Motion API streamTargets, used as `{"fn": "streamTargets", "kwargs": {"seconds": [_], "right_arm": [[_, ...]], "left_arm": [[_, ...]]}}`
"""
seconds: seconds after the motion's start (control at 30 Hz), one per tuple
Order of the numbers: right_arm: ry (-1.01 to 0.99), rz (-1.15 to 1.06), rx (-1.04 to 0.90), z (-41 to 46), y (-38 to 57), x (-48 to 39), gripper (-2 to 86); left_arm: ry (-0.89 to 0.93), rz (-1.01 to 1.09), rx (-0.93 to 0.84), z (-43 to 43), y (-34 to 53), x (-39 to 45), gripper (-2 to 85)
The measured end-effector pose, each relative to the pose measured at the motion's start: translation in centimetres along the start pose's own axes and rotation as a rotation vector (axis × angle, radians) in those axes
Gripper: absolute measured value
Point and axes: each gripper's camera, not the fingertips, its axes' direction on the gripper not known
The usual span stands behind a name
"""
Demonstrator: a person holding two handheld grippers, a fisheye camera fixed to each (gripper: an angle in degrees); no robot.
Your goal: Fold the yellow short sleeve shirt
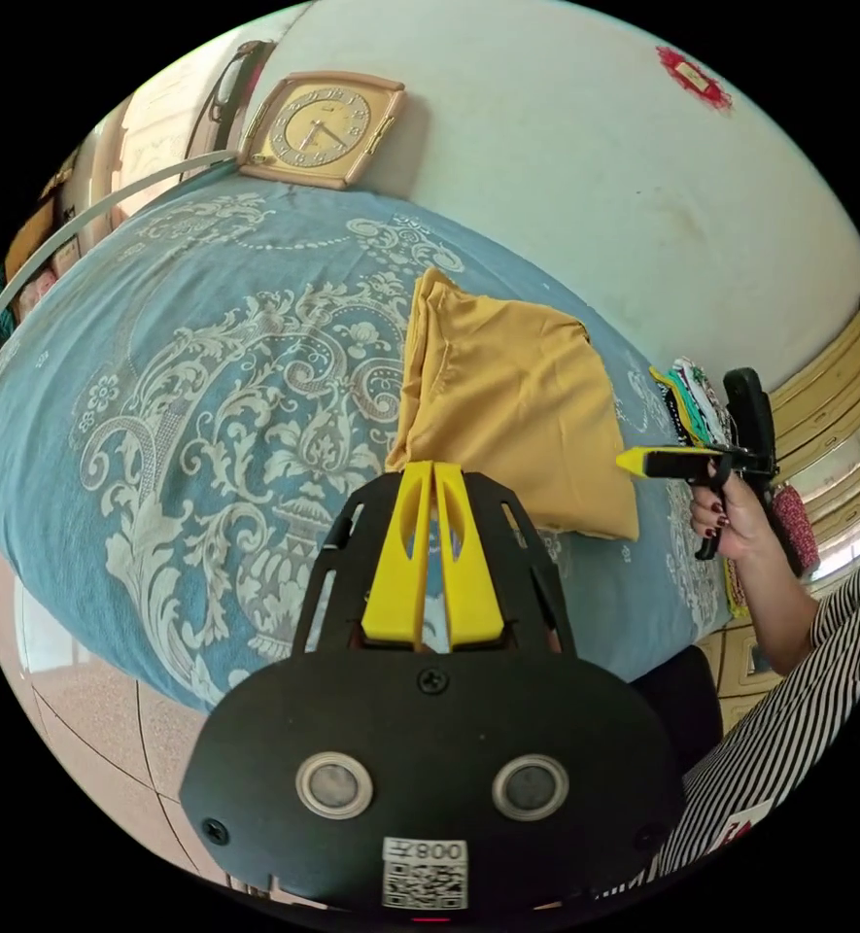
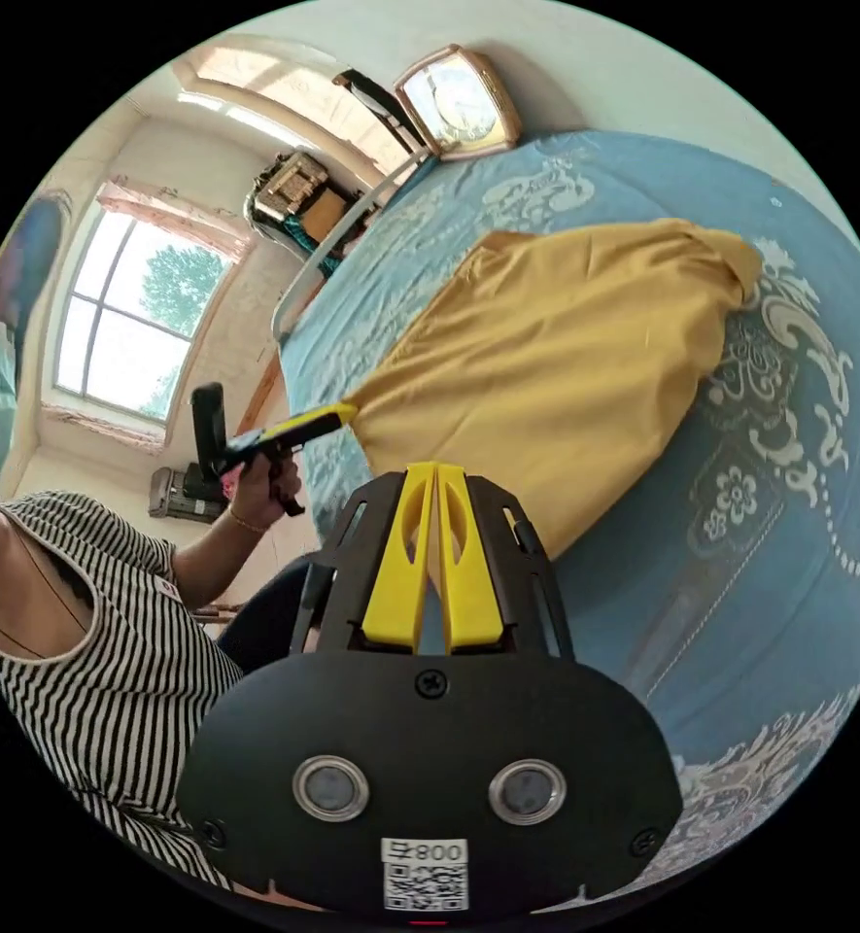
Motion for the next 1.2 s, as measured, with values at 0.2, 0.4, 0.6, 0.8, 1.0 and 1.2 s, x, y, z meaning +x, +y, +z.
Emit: {"fn": "streamTargets", "kwargs": {"seconds": [0.2,0.4,0.6,0.8,1.0,1.2], "right_arm": [[0.113,0.103,-0.142,4.0,6.4,3.3,0.2],[0.06,0.154,-0.01,0.5,10.1,5.3,0.7],[-0.229,0.398,0.13,-1.1,19.2,12.4,3.5],[-0.33,0.477,0.116,0.7,23.8,16.0,8.2],[-0.383,0.463,0.119,2.4,25.2,17.9,8.3],[-0.456,0.459,0.14,4.0,26.1,19.2,8.6]], "left_arm": [[0.077,-0.077,-0.03,0.9,0.0,0.9,0.4],[0.139,0.179,0.032,-1.1,-0.3,8.5,1.5],[0.157,0.654,-0.125,2.5,0.4,21.3,3.5],[-0.086,0.904,-0.26,6.8,2.0,27.7,3.1],[-0.081,0.883,-0.227,6.6,2.3,28.4,1.2],[-0.076,0.892,-0.19,6.2,2.7,28.0,0.8]]}}
